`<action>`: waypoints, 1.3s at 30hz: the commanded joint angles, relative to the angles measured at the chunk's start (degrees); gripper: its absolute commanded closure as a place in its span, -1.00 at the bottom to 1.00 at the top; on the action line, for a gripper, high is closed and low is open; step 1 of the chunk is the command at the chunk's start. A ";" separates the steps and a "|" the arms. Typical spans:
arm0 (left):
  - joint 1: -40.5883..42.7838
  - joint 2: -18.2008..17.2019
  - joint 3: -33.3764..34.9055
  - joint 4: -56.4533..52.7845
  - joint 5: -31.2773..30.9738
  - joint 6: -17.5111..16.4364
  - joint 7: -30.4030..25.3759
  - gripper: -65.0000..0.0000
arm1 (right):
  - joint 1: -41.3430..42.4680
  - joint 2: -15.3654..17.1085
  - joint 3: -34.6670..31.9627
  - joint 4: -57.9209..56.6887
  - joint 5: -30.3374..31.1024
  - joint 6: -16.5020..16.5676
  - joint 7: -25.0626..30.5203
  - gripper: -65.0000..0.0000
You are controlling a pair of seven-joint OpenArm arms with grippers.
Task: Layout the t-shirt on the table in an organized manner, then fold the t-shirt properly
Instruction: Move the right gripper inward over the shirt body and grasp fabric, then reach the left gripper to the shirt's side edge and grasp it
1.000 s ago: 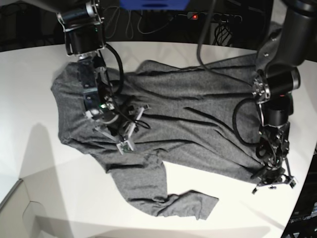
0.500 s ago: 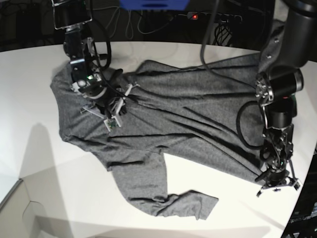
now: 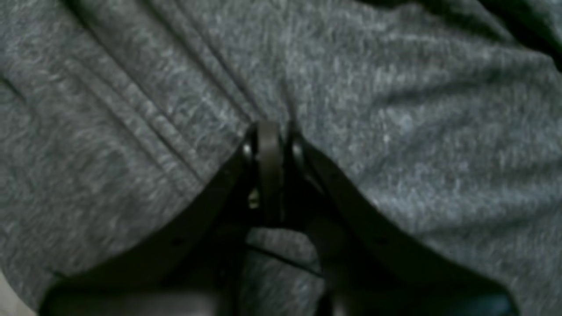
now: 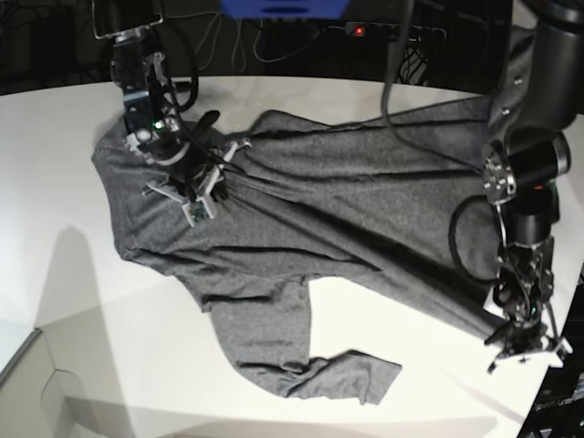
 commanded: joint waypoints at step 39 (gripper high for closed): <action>36.76 5.33 -0.27 43.65 -6.46 -1.19 19.94 -0.08 | 4.45 0.56 -0.61 13.98 -1.76 0.22 -8.06 0.95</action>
